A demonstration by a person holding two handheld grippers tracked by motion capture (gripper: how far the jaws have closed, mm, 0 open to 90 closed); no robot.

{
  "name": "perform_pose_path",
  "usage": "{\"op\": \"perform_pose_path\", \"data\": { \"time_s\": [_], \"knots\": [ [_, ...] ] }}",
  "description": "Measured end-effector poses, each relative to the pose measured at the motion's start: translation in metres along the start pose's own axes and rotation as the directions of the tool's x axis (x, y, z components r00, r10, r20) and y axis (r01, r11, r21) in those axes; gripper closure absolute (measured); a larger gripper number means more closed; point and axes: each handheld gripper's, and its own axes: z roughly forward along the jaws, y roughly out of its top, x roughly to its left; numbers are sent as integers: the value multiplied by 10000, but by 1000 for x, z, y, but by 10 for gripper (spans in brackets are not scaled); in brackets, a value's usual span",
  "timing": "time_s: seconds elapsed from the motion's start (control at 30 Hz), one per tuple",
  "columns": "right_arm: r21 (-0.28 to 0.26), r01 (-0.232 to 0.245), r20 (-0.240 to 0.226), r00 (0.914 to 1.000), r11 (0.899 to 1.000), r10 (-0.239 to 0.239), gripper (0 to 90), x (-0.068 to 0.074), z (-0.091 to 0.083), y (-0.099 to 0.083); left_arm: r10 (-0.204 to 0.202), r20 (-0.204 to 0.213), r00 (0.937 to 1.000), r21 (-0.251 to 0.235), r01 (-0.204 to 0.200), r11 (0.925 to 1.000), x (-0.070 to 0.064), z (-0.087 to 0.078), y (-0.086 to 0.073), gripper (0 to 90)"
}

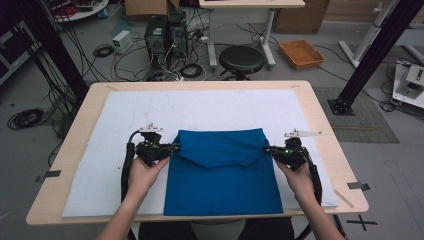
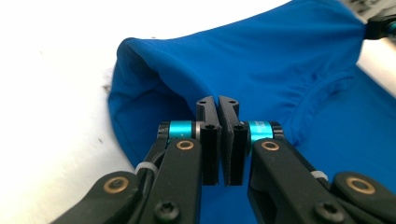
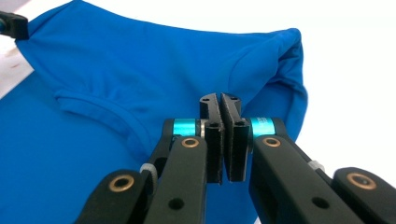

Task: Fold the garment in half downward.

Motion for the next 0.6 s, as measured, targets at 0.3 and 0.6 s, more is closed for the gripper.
{"op": "perform_pose_path", "data": {
  "time_s": [0.3, 0.6],
  "knots": [
    [-70, 293, -582, 9979, 9995, -297, 882, 29, -44, -28, -157, 1370, 9905, 27, 154, 9999, -26, -40, -29, 871],
    [36, 595, -829, 9948, 9982, -590, 883, 57, -73, -67, 134, 1675, 9858, 547, -228, 9982, -50, -58, -62, 870]
  ]
}}
